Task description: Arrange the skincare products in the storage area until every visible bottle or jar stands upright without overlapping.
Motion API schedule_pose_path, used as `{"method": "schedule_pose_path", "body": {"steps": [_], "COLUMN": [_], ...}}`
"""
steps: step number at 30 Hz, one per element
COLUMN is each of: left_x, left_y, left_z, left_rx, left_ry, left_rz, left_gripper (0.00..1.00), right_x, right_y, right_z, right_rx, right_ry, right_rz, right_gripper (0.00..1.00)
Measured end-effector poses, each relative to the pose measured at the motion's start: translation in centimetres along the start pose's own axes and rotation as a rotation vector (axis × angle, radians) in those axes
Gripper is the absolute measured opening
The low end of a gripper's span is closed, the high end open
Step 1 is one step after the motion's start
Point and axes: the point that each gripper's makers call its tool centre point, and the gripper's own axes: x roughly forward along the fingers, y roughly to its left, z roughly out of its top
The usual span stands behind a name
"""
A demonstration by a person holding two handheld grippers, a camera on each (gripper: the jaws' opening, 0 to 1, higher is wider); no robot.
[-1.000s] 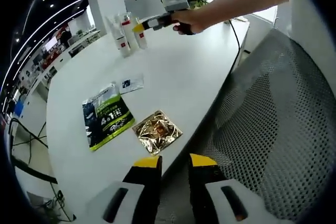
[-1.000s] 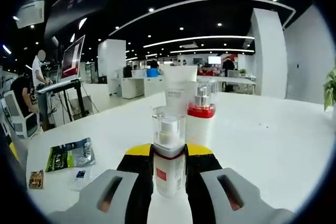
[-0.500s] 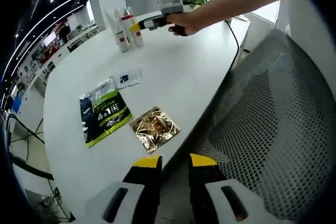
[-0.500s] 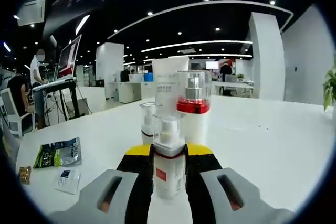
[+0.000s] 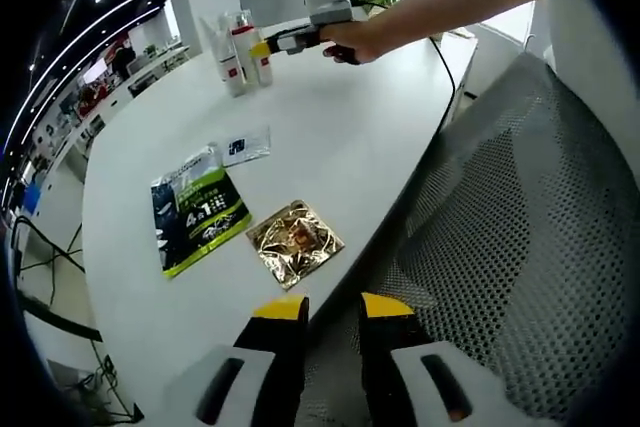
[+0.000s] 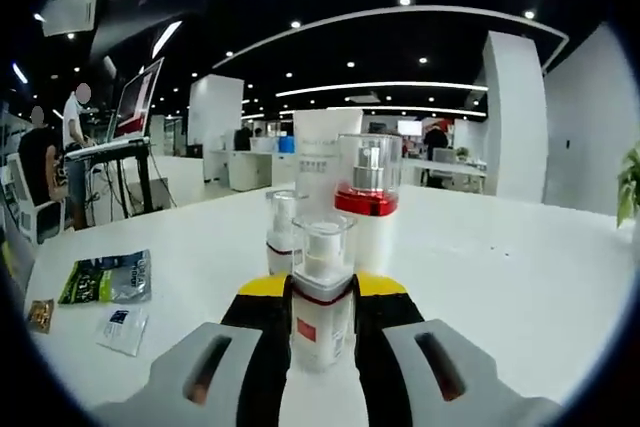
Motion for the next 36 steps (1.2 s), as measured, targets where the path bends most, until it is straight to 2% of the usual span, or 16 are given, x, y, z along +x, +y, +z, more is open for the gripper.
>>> {"method": "schedule_pose_path", "body": {"steps": [2,5,9,14,17,29,33,36], "left_x": [0.0,0.1,0.1,0.0,0.0,0.0,0.0,-0.1], "left_y": [0.0,0.0,0.0,0.0,0.0,0.1,0.2,0.2], "left_z": [0.0,0.0,-0.1,0.1,0.1,0.1,0.2,0.3], "left_rx": [0.0,0.002,0.004,0.005,0.006,0.008,0.011,0.013], "left_ry": [-0.002,-0.004,-0.006,-0.009,-0.009,-0.011,-0.014,-0.018], "left_rz": [0.001,0.003,0.003,0.004,0.003,0.007,0.012,0.015], "left_gripper": [0.21,0.21,0.21,0.21,0.21,0.21,0.21,0.21], "right_x": [-0.1,-0.5,-1.2,-1.6,-1.6,-1.2,-1.4,-2.5], "right_y": [-0.1,-0.2,-0.7,-1.5,-1.8,-1.8,-1.5,-1.4], "right_z": [-0.6,-1.5,-2.5,-3.0,-2.8,-2.3,-1.2,0.1], "right_rx": [0.007,0.08,0.097,0.091,0.078,0.124,0.133,0.137], "right_ry": [0.031,0.064,0.112,0.134,0.139,0.15,0.133,0.113], "right_rz": [-0.003,-0.008,-0.024,-0.052,-0.063,-0.093,-0.091,-0.095], "right_gripper": [0.24,0.33,0.27,0.26,0.24,0.26,0.29,0.31]}}
